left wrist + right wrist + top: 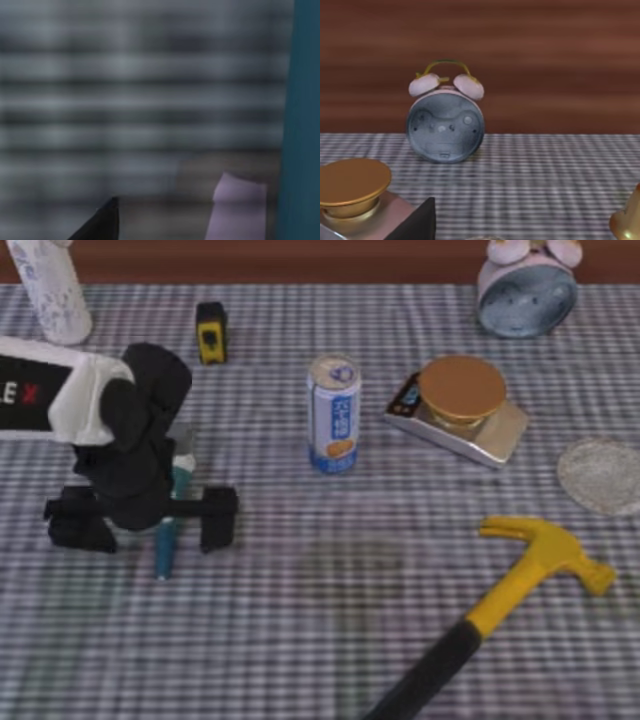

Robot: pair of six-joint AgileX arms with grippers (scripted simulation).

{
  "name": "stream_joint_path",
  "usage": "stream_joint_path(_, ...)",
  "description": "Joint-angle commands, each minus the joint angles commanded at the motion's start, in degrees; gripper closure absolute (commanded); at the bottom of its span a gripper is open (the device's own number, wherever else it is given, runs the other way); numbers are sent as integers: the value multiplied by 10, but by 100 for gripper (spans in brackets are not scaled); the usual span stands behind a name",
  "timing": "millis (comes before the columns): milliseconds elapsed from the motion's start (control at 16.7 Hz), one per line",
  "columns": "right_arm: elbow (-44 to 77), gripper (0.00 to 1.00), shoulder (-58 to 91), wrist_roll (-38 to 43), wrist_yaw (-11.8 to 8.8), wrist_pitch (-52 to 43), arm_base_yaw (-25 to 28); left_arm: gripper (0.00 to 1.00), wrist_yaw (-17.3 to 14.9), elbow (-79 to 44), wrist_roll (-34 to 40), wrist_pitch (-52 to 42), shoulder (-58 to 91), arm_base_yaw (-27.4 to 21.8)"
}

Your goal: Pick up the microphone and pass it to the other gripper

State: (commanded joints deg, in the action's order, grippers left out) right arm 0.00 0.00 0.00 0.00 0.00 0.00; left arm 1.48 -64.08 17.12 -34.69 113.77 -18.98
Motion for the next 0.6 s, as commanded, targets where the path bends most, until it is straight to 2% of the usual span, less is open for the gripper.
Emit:
stream_joint_path(180,0,0,0,0,0,0,0,0,0,15,-1,38,26,1)
stream_joint_path(420,0,0,0,0,0,0,0,0,0,16,-1,39,27,1)
stream_joint_path(600,0,0,0,0,0,0,0,23,0,16,-1,39,27,1)
